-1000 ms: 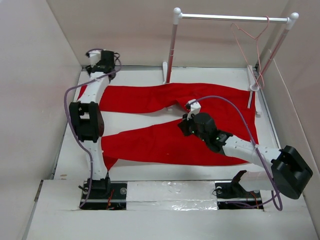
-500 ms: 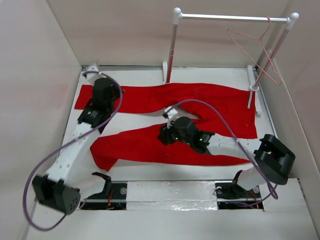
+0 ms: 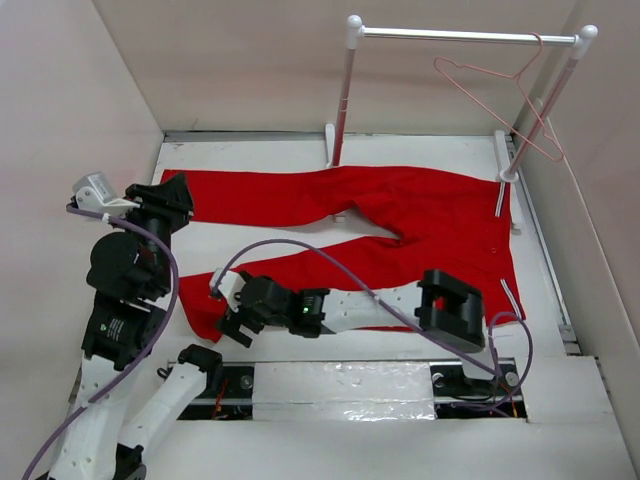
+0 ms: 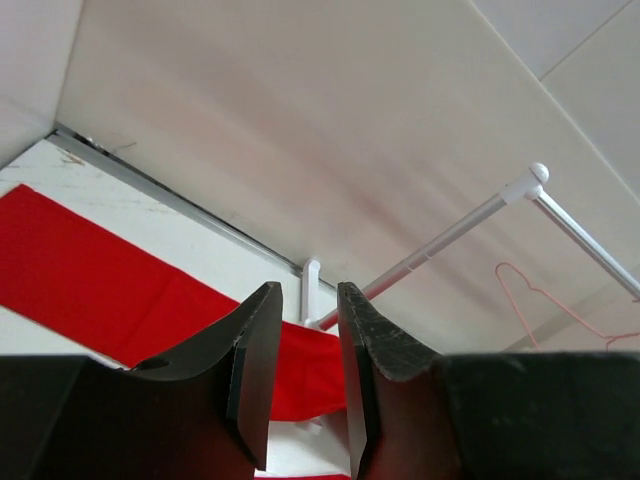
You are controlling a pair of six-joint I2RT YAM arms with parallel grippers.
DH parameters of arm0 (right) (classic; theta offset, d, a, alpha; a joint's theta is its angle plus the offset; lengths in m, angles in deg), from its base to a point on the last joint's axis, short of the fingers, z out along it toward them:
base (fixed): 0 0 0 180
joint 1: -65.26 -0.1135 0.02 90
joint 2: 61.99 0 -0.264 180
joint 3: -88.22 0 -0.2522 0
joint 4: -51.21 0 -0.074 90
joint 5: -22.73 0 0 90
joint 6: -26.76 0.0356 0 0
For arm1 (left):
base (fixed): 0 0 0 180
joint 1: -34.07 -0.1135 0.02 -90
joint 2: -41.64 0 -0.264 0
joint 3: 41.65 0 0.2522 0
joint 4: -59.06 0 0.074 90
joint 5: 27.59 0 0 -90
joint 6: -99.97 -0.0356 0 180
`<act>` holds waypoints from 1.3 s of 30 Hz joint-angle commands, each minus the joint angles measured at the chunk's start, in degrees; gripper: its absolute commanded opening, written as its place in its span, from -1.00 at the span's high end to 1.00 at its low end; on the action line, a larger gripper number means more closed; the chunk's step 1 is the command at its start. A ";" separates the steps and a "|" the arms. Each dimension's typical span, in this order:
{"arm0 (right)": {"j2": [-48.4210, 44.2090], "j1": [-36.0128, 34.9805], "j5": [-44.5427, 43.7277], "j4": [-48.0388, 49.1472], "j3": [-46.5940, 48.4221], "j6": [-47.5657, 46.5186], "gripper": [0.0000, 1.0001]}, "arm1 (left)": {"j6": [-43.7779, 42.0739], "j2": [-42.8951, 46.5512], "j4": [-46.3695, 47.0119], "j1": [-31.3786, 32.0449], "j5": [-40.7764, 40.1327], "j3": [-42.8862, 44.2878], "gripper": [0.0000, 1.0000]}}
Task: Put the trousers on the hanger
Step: Flatten out the trousers at the center of the board.
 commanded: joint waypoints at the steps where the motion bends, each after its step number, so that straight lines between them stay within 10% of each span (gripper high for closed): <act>1: 4.83 -0.20 -6.59 -9.66 9.08 -3.58 -0.83 | -3.47 0.41 -3.43 0.16 -0.11 1.56 0.46; 9: 10.81 0.32 -21.89 -8.20 11.92 -1.83 -0.65 | -3.39 1.12 -2.11 0.16 0.67 -1.87 0.45; 13: 9.70 1.46 -28.66 -7.08 11.67 2.21 0.19 | -2.95 -0.73 -1.50 0.16 1.55 -2.22 0.45; 18: -2.08 4.36 -30.34 -1.52 3.94 2.30 0.73 | -1.11 -5.02 0.25 0.16 7.33 -2.57 0.45; 33: -32.68 21.33 -21.55 -8.64 -36.76 20.05 0.78 | 6.02 -20.07 8.26 0.16 18.17 -15.84 0.46; 39: -31.90 25.55 -17.16 -8.38 -37.48 18.92 -0.03 | 6.28 -19.72 4.75 0.16 16.94 -25.06 0.44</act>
